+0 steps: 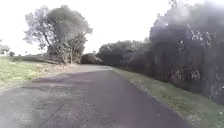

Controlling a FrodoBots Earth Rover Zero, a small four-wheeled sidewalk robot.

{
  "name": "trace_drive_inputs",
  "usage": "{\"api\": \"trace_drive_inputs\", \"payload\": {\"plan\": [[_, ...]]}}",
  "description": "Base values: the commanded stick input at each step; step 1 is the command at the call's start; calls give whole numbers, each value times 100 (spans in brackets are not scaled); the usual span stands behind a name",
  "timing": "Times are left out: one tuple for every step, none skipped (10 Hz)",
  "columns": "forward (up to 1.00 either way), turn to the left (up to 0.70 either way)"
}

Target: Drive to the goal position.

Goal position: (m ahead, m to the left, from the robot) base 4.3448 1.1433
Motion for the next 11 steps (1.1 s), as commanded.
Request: {"api": "trace_drive_inputs", "payload": {"plan": [[8,0],[8,0],[8,0],[7,0],[8,0],[8,0],[8,0],[8,0],[8,0],[9,0],[9,0]]}}
